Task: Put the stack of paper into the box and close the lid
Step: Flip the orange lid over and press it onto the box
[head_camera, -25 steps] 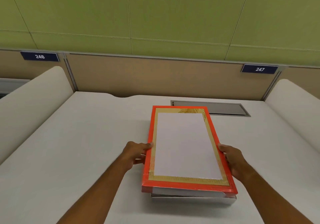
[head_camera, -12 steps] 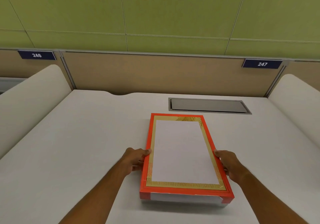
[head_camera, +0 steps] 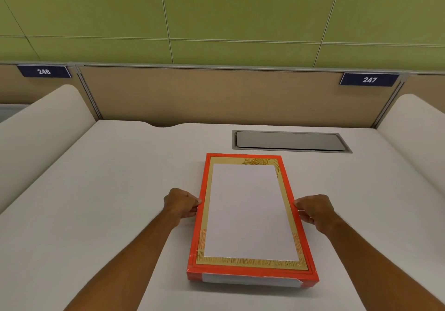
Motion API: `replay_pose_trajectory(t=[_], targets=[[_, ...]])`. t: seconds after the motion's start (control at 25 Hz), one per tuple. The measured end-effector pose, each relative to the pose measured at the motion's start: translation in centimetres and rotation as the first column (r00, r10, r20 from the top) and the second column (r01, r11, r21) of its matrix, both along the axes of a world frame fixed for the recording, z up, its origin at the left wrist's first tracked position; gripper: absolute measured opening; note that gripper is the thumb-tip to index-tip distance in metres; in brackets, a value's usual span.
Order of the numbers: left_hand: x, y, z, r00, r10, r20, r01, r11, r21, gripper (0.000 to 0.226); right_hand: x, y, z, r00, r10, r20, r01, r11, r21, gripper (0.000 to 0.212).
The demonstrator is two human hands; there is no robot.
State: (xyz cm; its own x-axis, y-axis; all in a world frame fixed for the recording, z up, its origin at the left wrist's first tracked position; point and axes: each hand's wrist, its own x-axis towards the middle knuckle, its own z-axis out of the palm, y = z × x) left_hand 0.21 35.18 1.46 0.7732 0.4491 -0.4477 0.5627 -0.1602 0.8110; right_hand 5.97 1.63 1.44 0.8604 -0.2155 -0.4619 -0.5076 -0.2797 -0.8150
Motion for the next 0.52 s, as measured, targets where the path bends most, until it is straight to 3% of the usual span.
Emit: replay_pose_trajectory(t=[0.24,0.52], targets=[[1.1,-0.1,-0.5,0.996,0.041,-0.079,-0.041,0.999,0.003,0.017,0.9,-0.1,-0.7,0.998,-0.028,-0.054,0.029,1.000,0.011,0.018],[0.9,-0.3,-0.9,0.997,0.039,-0.061,-0.033,0.996,0.085,0.014,0.9,-0.3,-1.5,1.000,-0.009,-0.009,0.009,0.999,-0.042,0.016]])
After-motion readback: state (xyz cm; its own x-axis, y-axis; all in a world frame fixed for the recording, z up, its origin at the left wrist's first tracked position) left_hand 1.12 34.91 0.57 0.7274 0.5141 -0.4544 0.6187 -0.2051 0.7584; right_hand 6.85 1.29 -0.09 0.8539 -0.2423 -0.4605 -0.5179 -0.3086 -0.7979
